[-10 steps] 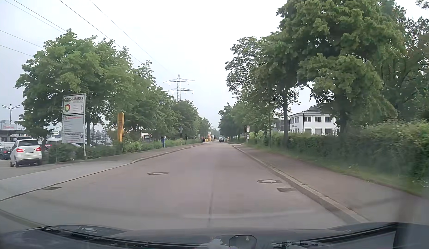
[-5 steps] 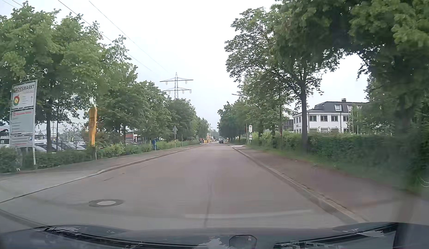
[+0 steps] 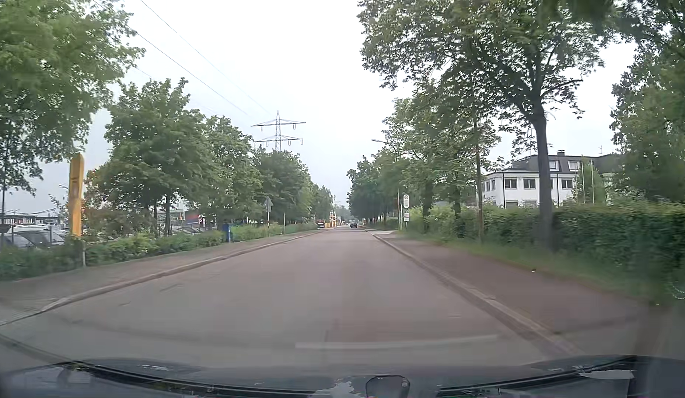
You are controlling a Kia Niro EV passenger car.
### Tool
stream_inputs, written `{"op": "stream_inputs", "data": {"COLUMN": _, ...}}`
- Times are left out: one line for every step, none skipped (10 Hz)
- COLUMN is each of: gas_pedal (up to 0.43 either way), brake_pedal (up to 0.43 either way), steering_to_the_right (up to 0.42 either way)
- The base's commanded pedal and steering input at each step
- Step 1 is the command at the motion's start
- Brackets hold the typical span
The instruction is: Follow the waypoints while adhering to traffic rules and regulations
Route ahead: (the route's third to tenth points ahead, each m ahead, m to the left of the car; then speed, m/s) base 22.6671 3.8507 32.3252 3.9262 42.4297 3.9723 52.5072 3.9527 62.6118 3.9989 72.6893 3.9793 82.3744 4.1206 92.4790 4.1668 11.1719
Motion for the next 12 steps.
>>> {"op": "stream_inputs", "data": {"gas_pedal": 0.118, "brake_pedal": 0.000, "steering_to_the_right": -0.001}}
{"op": "stream_inputs", "data": {"gas_pedal": 0.118, "brake_pedal": 0.000, "steering_to_the_right": -0.001}}
{"op": "stream_inputs", "data": {"gas_pedal": 0.118, "brake_pedal": 0.000, "steering_to_the_right": -0.001}}
{"op": "stream_inputs", "data": {"gas_pedal": 0.118, "brake_pedal": 0.000, "steering_to_the_right": -0.001}}
{"op": "stream_inputs", "data": {"gas_pedal": 0.118, "brake_pedal": 0.000, "steering_to_the_right": -0.001}}
{"op": "stream_inputs", "data": {"gas_pedal": 0.118, "brake_pedal": 0.000, "steering_to_the_right": -0.001}}
{"op": "stream_inputs", "data": {"gas_pedal": 0.118, "brake_pedal": 0.000, "steering_to_the_right": -0.001}}
{"op": "stream_inputs", "data": {"gas_pedal": 0.118, "brake_pedal": 0.000, "steering_to_the_right": -0.001}}
{"op": "stream_inputs", "data": {"gas_pedal": 0.118, "brake_pedal": 0.000, "steering_to_the_right": -0.001}}
{"op": "stream_inputs", "data": {"gas_pedal": 0.118, "brake_pedal": 0.000, "steering_to_the_right": 0.000}}
{"op": "stream_inputs", "data": {"gas_pedal": 0.118, "brake_pedal": 0.000, "steering_to_the_right": -0.001}}
{"op": "stream_inputs", "data": {"gas_pedal": 0.118, "brake_pedal": 0.000, "steering_to_the_right": -0.001}}
